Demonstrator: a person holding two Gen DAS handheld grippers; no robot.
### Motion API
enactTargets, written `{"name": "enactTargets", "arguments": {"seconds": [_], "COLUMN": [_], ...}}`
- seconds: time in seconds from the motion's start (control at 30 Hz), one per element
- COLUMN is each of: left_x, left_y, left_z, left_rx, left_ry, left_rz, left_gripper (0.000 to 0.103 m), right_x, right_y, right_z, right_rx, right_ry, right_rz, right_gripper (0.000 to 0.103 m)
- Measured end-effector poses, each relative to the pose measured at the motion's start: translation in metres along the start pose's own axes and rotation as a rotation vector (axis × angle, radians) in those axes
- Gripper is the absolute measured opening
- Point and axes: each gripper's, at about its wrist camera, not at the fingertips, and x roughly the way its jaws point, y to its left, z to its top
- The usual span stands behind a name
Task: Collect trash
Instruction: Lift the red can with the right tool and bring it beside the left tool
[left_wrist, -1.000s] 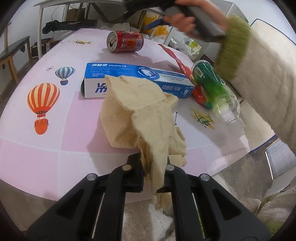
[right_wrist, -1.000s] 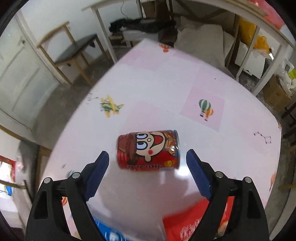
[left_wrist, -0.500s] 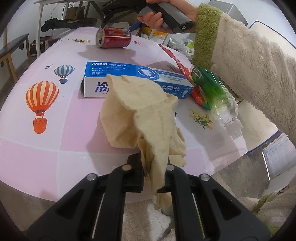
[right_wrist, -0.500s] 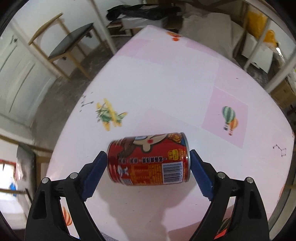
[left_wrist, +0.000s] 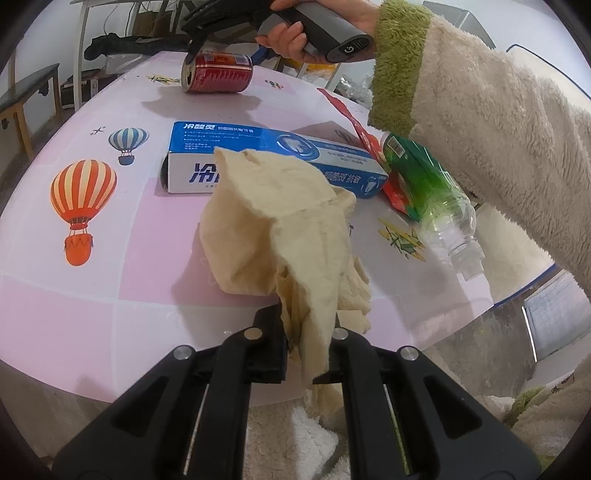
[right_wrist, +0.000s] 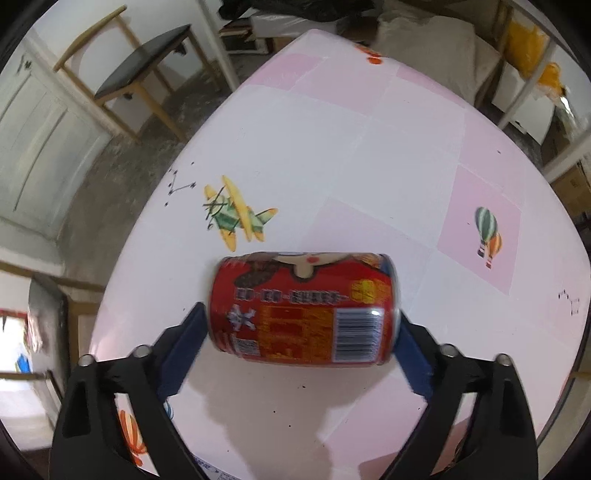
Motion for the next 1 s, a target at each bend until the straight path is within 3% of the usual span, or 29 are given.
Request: {"name": "enactTargets", "arguments": {"seconds": [0.07,0.2,0.3,0.53,0.77,1.0], "left_x": [0.0,-0.003,-0.005,-0.016,-0.031,-0.04], "left_y": [0.0,0.0,0.003,0.021,0.045,0.061], "left_z": [-0.001,-0.001,-0.001,-0.004,-0.005,-0.011], "left_rx": [0.009,0.01,0.005,-0.065,-0.182,-0.305], "left_ry": [-0.005,-0.008,-0.015,-0.033,-0.063,-0.08], "left_rz": [0.004,0.014,0.03,0.08,0.149,0.137], "left_gripper": [0.004,0.004,0.004,0.003,0.003,0.003], "right_x": [-0.004,-0.012,-0.024,-0.101,-0.143,-0.102], "right_y": [-0.011,-0.044,-0.058,-0.057,-0.044,-0.026], "right_z": [-0.001,-0.01,-0.024,-0.108,-0.214,-0.289], "right_rx": [0.052,0.207,0.259,0.227,0.194,0.241], "right_ry": [-0.008,-0.007,-0.013,-0.083,-0.097,-0.009], "right_rz": [0.059,0.263,0.338,0.553,0.647,0.621], "right_gripper": [0.088,0.088,0.088,0.088,0.088,0.088]}}
